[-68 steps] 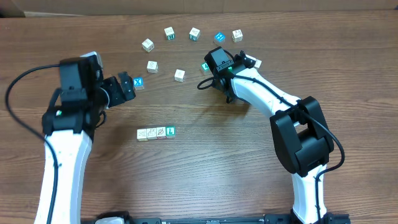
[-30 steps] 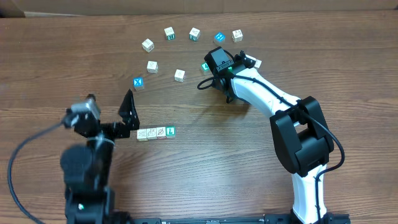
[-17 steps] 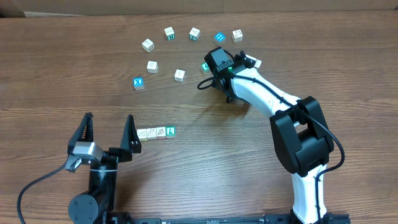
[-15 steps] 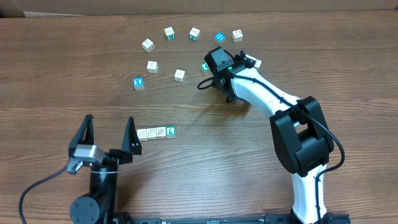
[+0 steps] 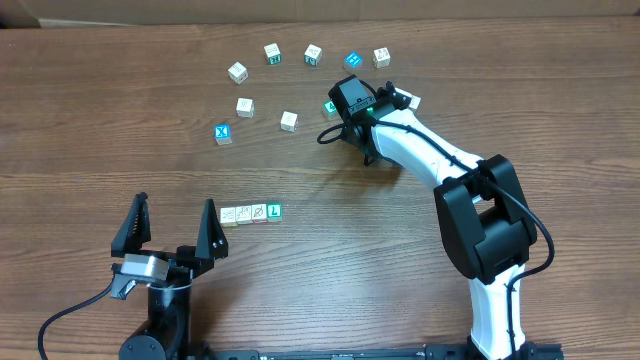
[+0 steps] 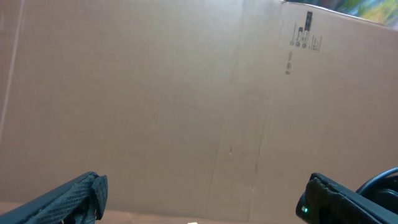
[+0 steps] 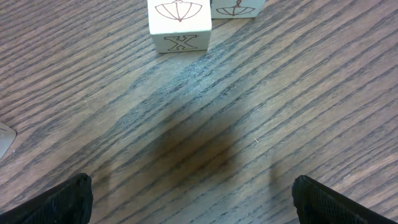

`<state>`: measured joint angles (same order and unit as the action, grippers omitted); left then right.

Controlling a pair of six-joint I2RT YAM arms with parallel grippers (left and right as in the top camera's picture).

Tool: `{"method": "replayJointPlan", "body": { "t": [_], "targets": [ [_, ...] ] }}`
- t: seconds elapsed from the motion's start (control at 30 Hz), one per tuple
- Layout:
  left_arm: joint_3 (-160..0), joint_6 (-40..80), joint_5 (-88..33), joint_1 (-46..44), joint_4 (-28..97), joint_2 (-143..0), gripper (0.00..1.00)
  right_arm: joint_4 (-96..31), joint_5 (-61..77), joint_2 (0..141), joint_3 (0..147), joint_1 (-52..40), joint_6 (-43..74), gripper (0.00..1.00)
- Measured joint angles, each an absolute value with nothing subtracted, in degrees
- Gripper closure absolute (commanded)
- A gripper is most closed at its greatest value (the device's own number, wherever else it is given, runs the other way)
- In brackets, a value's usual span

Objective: Form a horizontal line

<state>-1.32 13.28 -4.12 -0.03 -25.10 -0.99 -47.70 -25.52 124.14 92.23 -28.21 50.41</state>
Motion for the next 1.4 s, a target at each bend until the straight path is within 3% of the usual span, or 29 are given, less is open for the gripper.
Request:
{"method": "replayJointPlan", "body": {
  "t": [0.9, 1.4],
  "targets": [
    [-0.5, 12.7, 0.3, 0.0, 4.2, -0.8, 0.00, -47.7, -25.5, 124.1, 92.2, -28.2, 50.4, 0.00],
    [-0.5, 4.0, 1.1, 0.0, 4.5, -0.8, 0.00, -47.7, -25.5, 124.1, 92.2, -28.2, 50.4, 0.00]
  ]
}}
